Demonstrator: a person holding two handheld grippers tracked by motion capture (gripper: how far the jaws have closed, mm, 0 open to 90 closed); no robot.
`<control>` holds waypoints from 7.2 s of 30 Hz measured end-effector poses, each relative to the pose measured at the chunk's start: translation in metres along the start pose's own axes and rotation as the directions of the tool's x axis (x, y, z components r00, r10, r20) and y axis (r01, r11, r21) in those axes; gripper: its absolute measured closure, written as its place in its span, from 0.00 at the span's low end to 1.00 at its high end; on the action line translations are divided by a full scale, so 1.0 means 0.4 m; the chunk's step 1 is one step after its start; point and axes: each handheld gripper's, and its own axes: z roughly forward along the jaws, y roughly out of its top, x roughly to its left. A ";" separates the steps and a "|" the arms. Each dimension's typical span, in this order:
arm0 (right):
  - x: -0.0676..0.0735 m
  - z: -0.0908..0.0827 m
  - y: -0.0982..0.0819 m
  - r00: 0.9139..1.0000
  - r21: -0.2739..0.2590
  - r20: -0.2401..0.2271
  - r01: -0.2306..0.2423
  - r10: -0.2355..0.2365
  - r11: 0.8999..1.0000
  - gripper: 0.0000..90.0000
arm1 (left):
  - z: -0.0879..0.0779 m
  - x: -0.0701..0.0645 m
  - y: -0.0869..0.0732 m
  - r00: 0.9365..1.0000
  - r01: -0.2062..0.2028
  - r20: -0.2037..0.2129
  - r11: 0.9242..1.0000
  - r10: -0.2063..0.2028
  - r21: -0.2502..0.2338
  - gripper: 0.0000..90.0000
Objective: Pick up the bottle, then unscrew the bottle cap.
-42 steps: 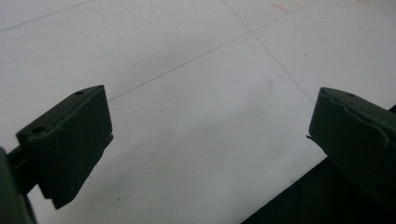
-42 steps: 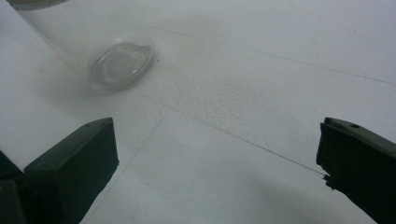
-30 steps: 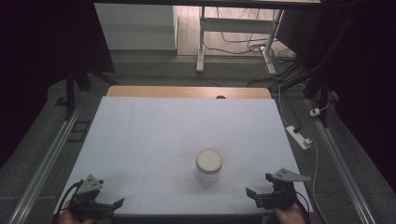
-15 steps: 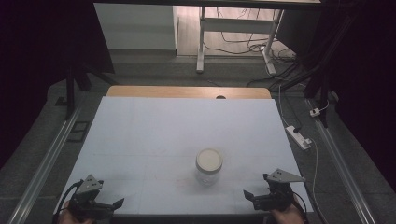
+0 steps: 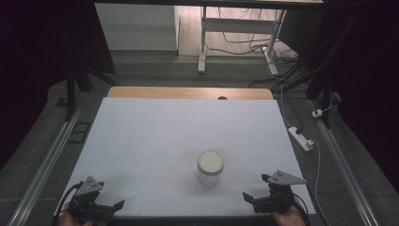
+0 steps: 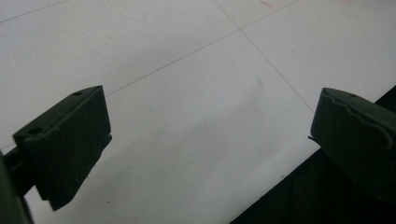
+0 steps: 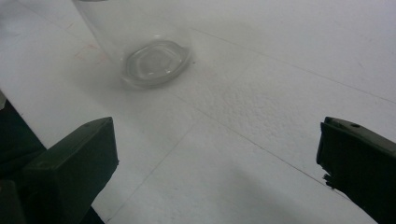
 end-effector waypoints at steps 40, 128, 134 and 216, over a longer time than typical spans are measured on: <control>0.050 0.097 0.064 0.986 0.002 -0.152 0.066 -0.065 0.998 0.00 | 0.006 0.003 0.004 1.000 0.005 0.009 1.000 -0.005 0.015 0.00; 0.126 0.285 0.210 0.951 -0.016 -0.210 0.229 -0.227 0.973 0.07 | 0.007 0.007 0.003 0.999 -0.005 0.053 1.000 0.004 0.020 0.00; 0.138 0.294 0.223 0.947 -0.012 -0.227 0.230 -0.227 0.973 0.07 | 0.008 0.009 0.004 0.998 -0.006 0.066 1.000 0.004 0.024 0.00; 0.220 0.318 0.267 0.901 -0.067 -0.305 0.302 -0.308 0.951 0.07 | 0.077 -0.100 0.303 0.905 -0.289 0.263 0.936 0.336 -0.201 0.00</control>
